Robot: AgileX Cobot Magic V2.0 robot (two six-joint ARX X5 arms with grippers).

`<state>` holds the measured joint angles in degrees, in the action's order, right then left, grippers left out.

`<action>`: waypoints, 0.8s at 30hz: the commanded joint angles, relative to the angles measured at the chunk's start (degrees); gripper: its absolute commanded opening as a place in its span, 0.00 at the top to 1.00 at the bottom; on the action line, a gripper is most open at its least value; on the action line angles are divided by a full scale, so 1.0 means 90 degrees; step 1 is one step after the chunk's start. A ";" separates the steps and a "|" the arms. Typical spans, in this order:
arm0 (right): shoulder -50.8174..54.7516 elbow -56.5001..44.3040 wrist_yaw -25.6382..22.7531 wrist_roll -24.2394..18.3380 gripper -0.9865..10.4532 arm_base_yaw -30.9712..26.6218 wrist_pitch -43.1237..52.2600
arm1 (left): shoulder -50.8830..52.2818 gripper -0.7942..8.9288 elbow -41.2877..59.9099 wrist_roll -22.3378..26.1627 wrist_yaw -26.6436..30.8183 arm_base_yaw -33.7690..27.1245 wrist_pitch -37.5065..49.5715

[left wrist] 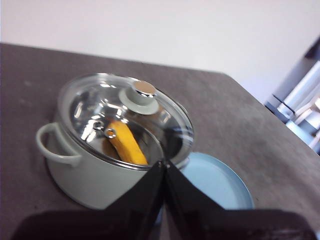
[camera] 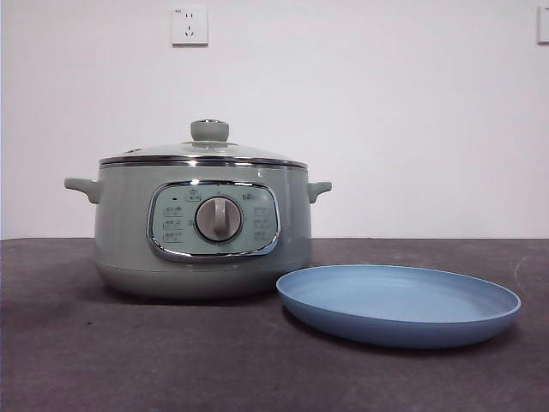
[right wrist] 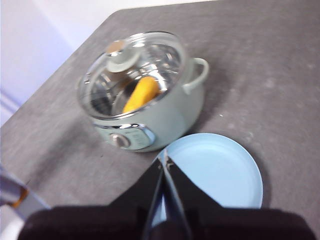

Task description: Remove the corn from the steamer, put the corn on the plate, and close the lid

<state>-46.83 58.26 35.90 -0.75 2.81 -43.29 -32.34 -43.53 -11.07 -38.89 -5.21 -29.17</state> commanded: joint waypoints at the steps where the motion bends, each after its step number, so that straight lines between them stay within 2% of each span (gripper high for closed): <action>1: -0.0328 0.0619 0.0024 -0.0406 0.92 0.0182 -0.0389 | -0.0306 0.92 -0.0413 0.0442 -0.0240 -0.0002 -0.0313; 6: -0.0826 0.1409 0.0019 -0.0573 0.92 0.0491 -0.1039 | -0.0896 0.92 -0.1260 0.0950 -0.0367 0.0002 -0.1112; 10: -0.1018 0.1540 0.0012 -0.0687 0.92 0.0758 -0.1294 | -0.1268 0.92 -0.1858 0.1268 -0.0359 0.0007 -0.1664; 16: -0.1132 0.1540 -0.0027 -0.0782 0.91 0.1037 -0.1513 | -0.1489 0.92 -0.2135 0.1263 -0.0359 0.0039 -0.1950; 18: -0.1132 0.1540 -0.0027 -0.0780 0.90 0.1056 -0.1513 | -0.1498 0.89 -0.2135 0.1258 -0.0369 0.0039 -0.1994; 19: -0.1132 0.1540 -0.0027 -0.0780 0.90 0.1059 -0.1513 | -0.1498 0.83 -0.2135 0.1256 -0.0369 0.0039 -0.2018; 20: -0.1129 0.1540 -0.0027 -0.0780 0.88 0.1059 -0.1513 | -0.1498 0.71 -0.2135 0.1253 -0.0369 0.0039 -0.2052; 22: -0.1129 0.1540 -0.0029 -0.0777 0.75 0.1059 -0.1520 | -0.1498 0.43 -0.2135 0.1239 -0.0367 0.0039 -0.2093; 23: -0.1129 0.1540 -0.0027 -0.0775 0.66 0.1059 -0.1528 | -0.1498 0.33 -0.2135 0.1239 -0.0367 0.0039 -0.2101; 24: -0.1129 0.1540 -0.0029 -0.0775 0.58 0.1059 -0.1532 | -0.1498 0.31 -0.2135 0.1239 -0.0374 0.0039 -0.2101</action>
<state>-57.04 72.05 35.75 -7.31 12.27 -57.17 -46.00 -62.74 -0.60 -41.76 -5.08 -48.14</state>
